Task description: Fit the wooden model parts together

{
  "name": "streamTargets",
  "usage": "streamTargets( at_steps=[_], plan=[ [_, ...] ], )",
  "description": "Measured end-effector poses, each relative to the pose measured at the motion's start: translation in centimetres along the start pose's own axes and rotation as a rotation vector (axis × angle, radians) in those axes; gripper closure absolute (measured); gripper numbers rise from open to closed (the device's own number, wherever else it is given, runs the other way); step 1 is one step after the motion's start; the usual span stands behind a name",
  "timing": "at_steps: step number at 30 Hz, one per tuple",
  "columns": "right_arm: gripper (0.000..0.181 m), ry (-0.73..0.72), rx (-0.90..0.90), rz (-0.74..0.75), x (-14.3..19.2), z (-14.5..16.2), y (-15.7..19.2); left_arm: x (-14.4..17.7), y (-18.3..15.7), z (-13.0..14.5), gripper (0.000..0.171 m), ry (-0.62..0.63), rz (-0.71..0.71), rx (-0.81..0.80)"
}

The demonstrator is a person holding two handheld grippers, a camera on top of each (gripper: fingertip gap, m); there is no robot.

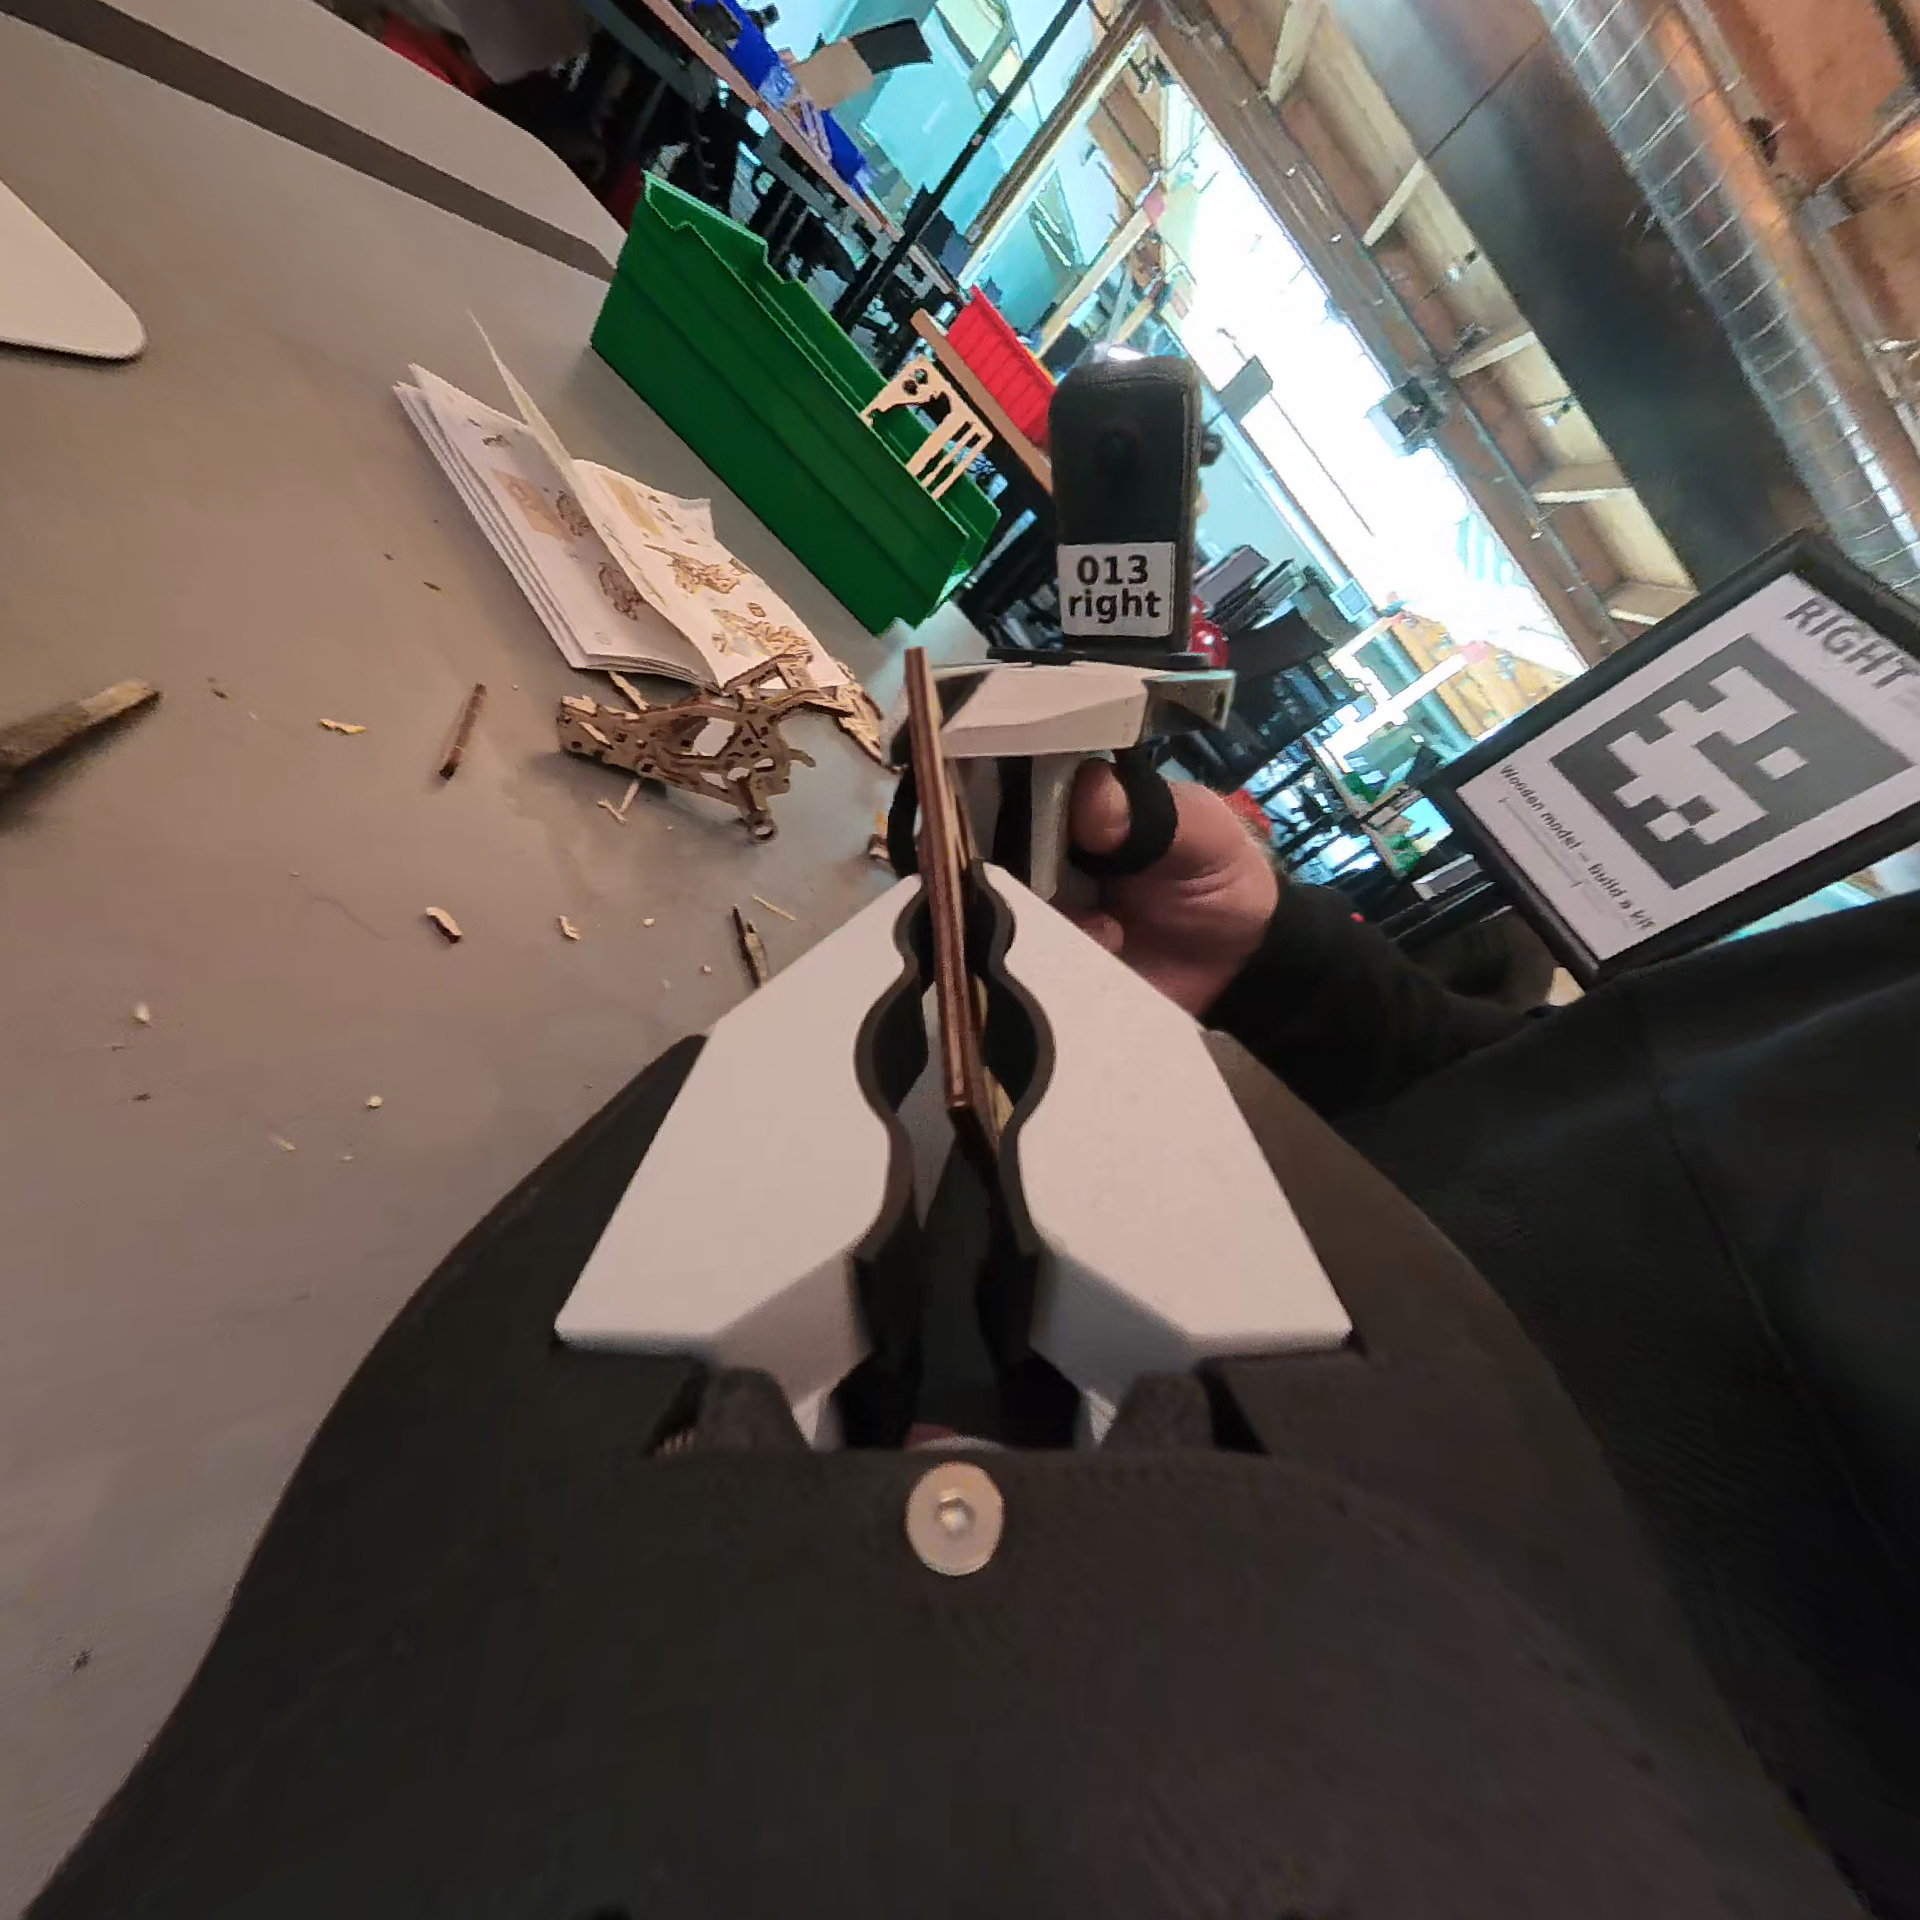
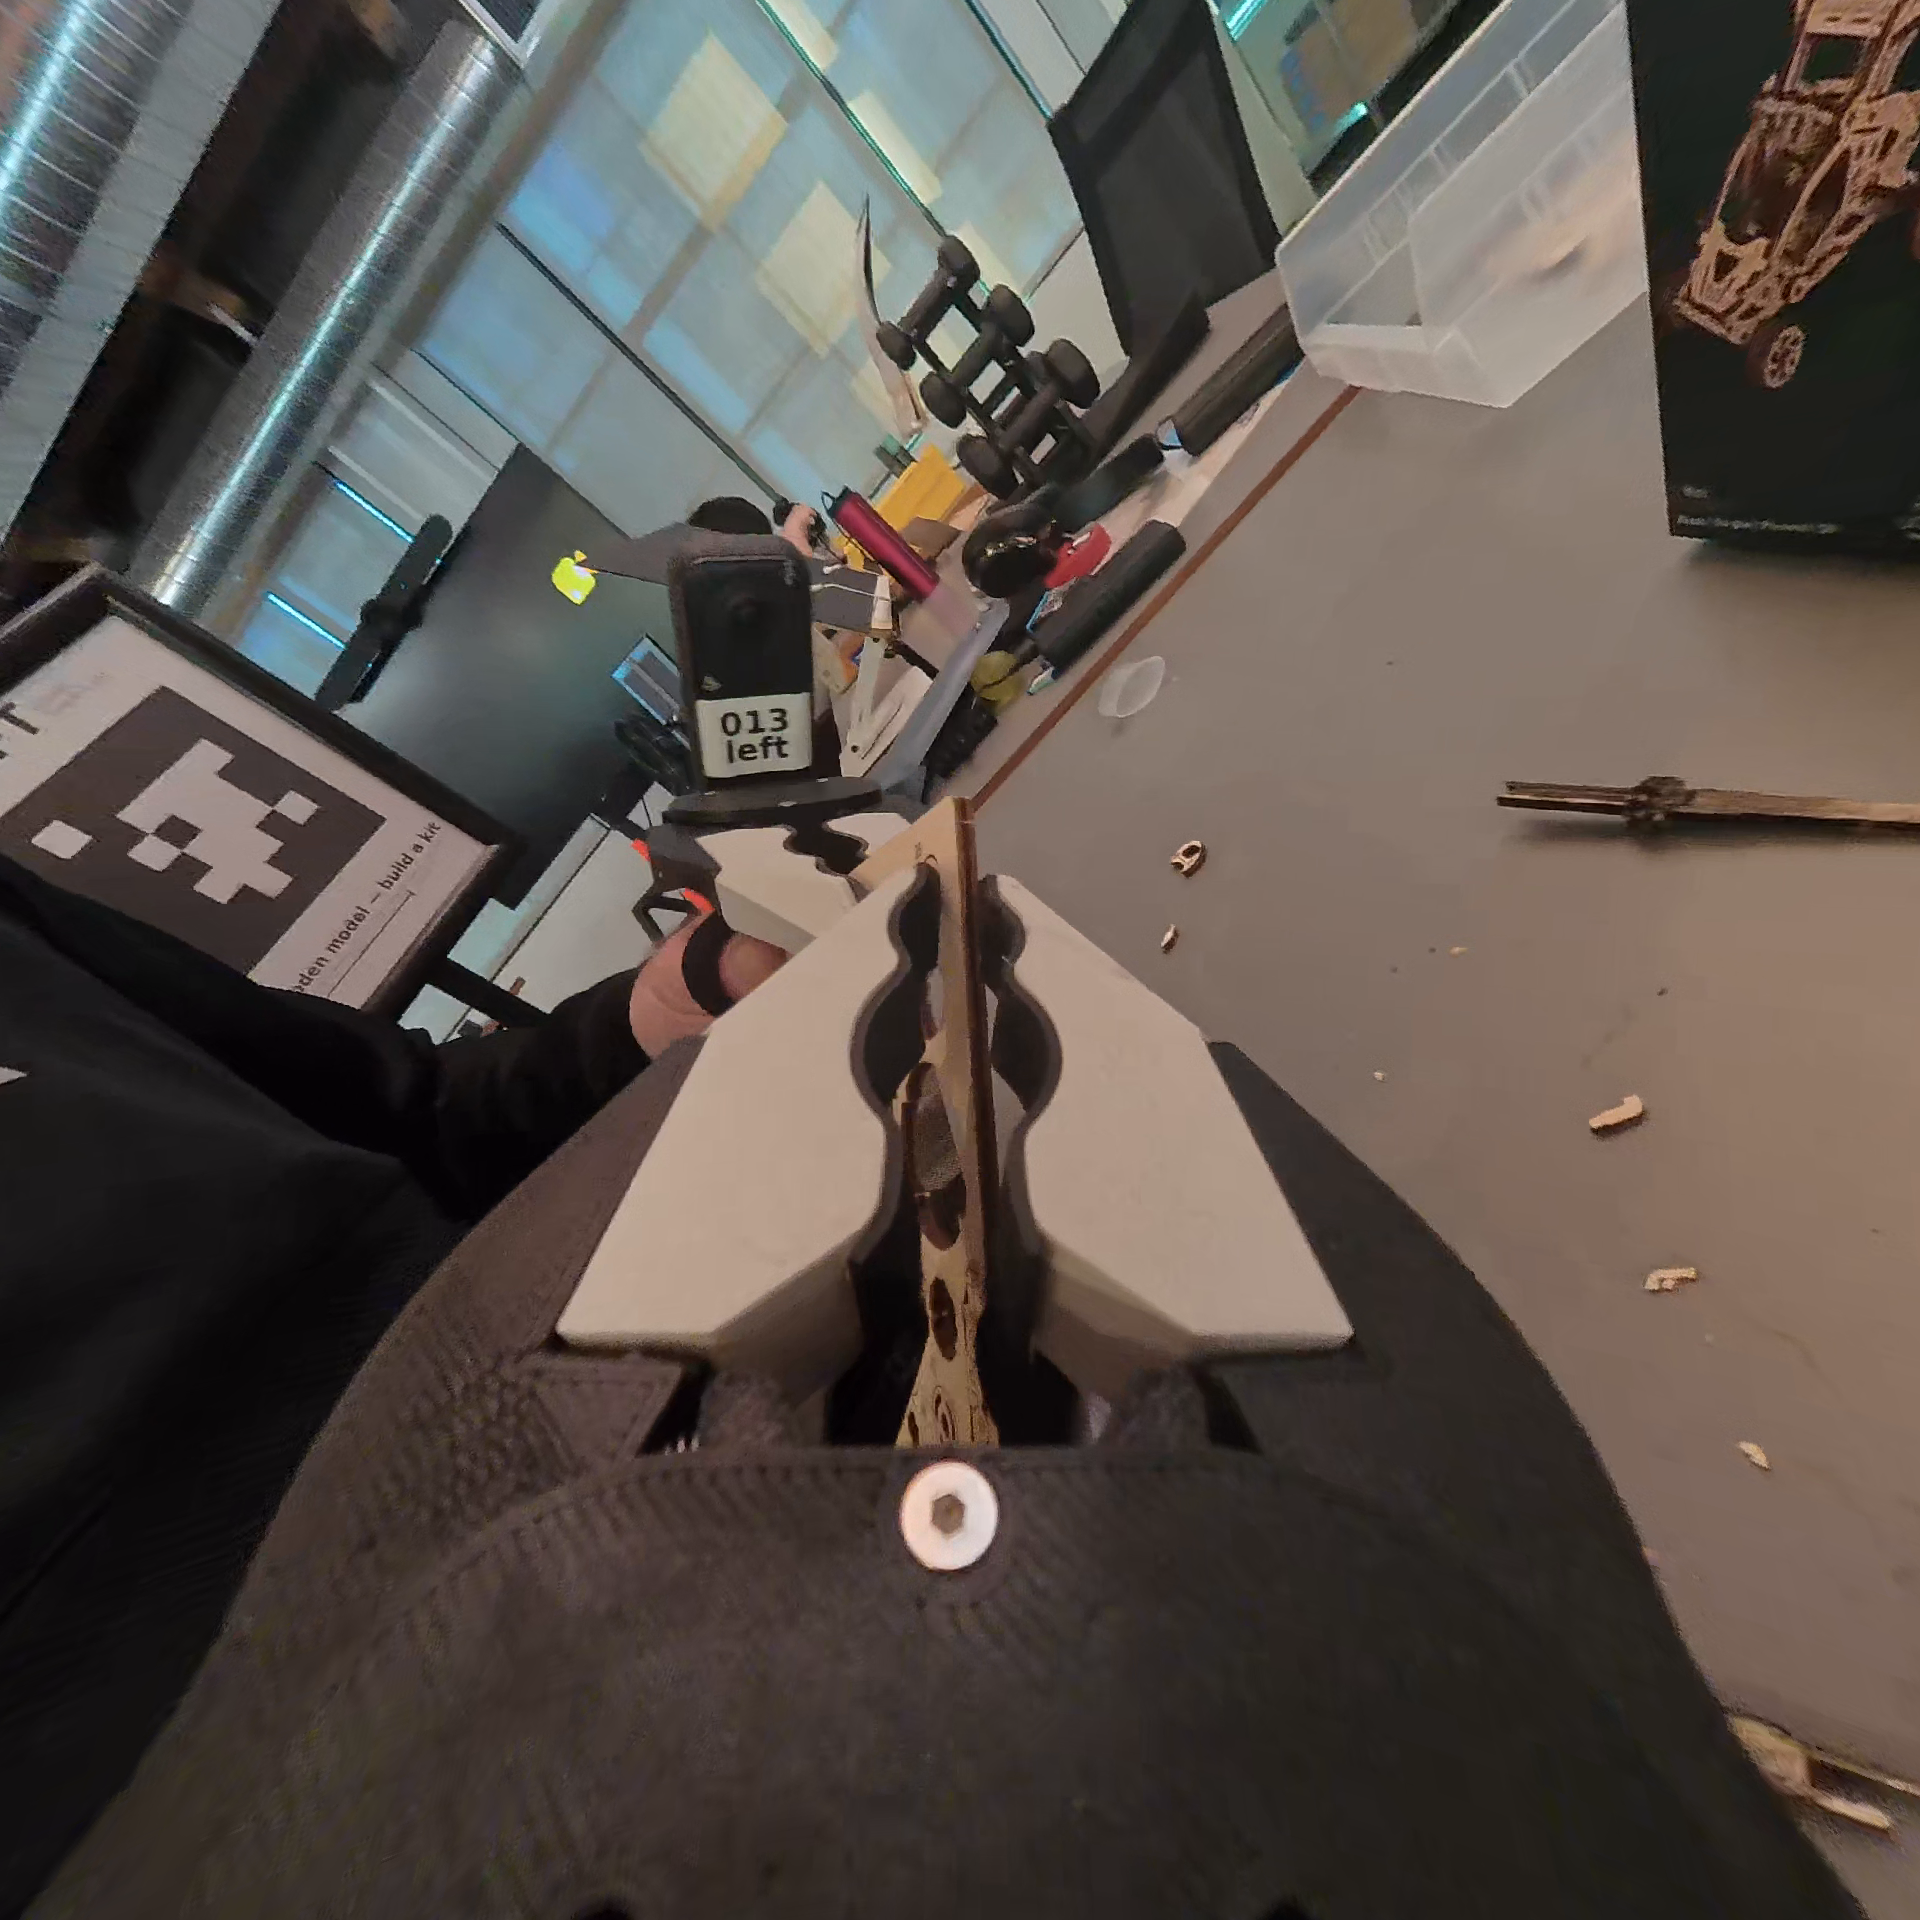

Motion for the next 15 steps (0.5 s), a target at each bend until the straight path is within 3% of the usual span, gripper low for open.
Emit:
streamTargets(
  at_steps=[8, 15],
  plan=[
    [0.173, 0.035, 0.095, 0.190, -1.2, 0.3, -1.8, 0.3, 1.6, 0.2, 0.169, 0.032, -0.173, -0.119],
    [0.173, 0.033, 0.073, 0.183, -1.6, 0.1, -2.3, 0.7, 2.9, 0.2, 0.171, 0.004, -0.126, -0.018]
  ],
)
Point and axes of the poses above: each gripper's, where its closed fingertips meet, x back along the fingers, z out of its underside, y = z × x across the jaws, the point moved 2 cm from there along x, back along the fingers, and after that the axes turned 1 degree about -x, right-handed, at the moved point
